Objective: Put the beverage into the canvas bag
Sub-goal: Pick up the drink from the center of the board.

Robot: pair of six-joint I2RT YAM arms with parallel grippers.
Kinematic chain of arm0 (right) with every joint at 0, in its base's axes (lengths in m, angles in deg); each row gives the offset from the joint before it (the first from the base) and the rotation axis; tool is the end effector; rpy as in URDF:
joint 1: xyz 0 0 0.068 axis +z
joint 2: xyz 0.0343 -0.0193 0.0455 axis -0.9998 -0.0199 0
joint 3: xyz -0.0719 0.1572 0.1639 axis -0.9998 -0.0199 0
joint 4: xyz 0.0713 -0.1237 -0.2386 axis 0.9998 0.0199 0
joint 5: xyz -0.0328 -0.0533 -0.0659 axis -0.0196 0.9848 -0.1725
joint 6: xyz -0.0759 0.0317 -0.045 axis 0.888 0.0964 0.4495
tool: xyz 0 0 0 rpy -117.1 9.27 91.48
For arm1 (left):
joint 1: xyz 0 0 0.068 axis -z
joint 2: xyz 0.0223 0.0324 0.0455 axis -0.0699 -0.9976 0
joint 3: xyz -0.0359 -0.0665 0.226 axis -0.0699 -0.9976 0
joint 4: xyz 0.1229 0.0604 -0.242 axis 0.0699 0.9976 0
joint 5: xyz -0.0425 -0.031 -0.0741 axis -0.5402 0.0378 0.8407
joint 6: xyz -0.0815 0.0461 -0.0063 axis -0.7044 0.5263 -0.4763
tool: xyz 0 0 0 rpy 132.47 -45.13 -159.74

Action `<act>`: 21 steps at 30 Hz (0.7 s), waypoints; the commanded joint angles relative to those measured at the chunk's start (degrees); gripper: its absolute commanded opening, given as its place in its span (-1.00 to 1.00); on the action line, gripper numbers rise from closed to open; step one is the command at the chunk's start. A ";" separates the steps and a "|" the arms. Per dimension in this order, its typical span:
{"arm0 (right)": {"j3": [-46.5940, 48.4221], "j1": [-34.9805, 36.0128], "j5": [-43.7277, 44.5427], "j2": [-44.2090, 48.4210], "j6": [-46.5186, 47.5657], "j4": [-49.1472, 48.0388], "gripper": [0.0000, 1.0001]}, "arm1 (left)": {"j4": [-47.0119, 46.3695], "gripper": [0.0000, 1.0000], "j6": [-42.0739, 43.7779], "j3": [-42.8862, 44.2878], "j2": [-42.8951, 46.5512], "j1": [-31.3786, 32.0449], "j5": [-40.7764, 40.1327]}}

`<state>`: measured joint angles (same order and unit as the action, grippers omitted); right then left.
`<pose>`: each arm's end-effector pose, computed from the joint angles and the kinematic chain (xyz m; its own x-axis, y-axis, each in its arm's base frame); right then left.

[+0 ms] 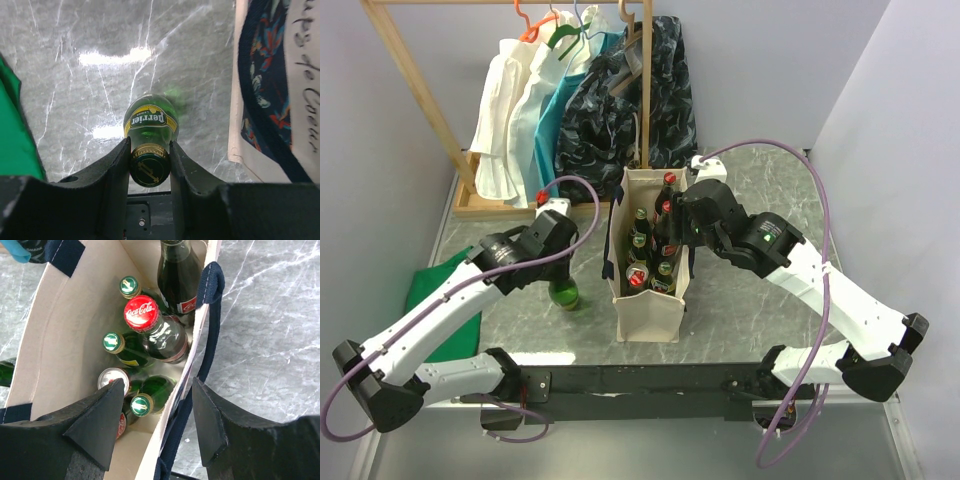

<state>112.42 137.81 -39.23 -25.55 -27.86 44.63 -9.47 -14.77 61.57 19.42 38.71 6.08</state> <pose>0.2306 0.2134 0.3488 -0.5788 -0.0286 -0.8150 -0.2465 0.9588 0.1414 0.2103 -0.1504 0.2680 -0.7747 0.0109 -0.6322 0.0495 0.9978 -0.0434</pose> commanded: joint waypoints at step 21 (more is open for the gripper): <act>-2.23 -0.43 -1.03 2.16 -1.45 1.48 0.29 | 0.40 -0.98 3.43 15.32 -0.36 -0.09 -3.86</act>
<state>110.24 137.81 -41.18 -25.27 -28.23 44.80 -5.95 -12.87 71.04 18.50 38.71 5.82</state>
